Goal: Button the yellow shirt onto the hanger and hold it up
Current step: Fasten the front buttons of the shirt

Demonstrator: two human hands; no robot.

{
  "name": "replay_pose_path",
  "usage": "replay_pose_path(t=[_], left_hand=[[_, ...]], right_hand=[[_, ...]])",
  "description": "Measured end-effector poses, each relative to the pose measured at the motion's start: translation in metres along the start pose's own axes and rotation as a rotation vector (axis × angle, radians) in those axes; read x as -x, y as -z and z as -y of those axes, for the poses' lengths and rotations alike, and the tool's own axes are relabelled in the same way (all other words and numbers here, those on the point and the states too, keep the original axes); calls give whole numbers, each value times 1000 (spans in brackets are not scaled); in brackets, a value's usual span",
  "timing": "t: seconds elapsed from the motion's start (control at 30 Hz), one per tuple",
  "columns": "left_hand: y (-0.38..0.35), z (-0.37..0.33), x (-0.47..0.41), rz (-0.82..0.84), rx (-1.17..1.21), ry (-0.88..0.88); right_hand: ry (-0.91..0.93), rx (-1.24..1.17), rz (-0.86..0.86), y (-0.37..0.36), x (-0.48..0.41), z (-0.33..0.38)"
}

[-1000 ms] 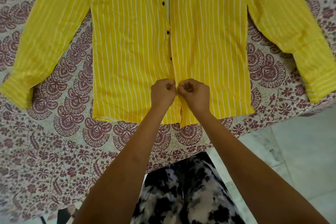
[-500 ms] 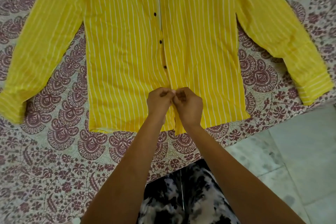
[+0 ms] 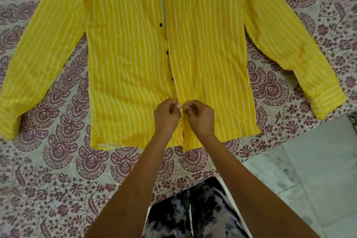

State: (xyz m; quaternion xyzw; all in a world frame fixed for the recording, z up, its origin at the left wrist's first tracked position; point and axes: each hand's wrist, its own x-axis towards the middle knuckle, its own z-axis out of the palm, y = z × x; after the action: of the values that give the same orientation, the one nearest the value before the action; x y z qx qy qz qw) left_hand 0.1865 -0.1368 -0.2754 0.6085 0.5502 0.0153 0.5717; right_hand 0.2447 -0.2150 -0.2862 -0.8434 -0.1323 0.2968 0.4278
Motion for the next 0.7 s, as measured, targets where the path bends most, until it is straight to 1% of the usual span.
replay_pose_path(t=[0.07, 0.1, 0.2, 0.23, 0.27, 0.3, 0.37, 0.4, 0.43, 0.5, 0.53, 0.6, 0.63, 0.7], left_hand=[[-3, 1, 2, -50, 36, 0], [-5, 2, 2, -61, 80, 29], [-9, 2, 0, -32, 225, 133], [-9, 3, 0, -26, 232, 132], [-9, 3, 0, -37, 189, 87], [-8, 4, 0, -61, 76, -15], [-1, 10, -1, -103, -225, -314], [3, 14, -2, -112, -348, -440], [7, 18, -4, -118, -434, -529], [15, 24, -8, -127, -513, -621], [17, 24, -8, -120, -515, -630], [21, 23, -11, -81, -432, -573], [24, 21, -13, -71, -364, -520], [28, 17, -19, -86, -234, -425]], right_hand=[[35, 39, -12, -2, -1, 1], [38, 49, -31, -4, -1, 2], [4, 15, -89, -9, 1, 4], [-32, -16, -98, -10, 1, 4], [-85, -51, -91, -10, 0, 5], [-149, -96, -67, -10, -1, 6], [-246, -202, 12, -7, -4, 8], [-254, -226, 62, -5, -6, 10], [-247, -225, 115, -3, -7, 12], [-262, -228, 210, 1, -10, 18], [-286, -247, 248, 3, -12, 20], [-328, -267, 275, 6, -16, 23], [-327, -239, 259, 6, -18, 24], [-248, -102, 183, 7, -21, 25]])
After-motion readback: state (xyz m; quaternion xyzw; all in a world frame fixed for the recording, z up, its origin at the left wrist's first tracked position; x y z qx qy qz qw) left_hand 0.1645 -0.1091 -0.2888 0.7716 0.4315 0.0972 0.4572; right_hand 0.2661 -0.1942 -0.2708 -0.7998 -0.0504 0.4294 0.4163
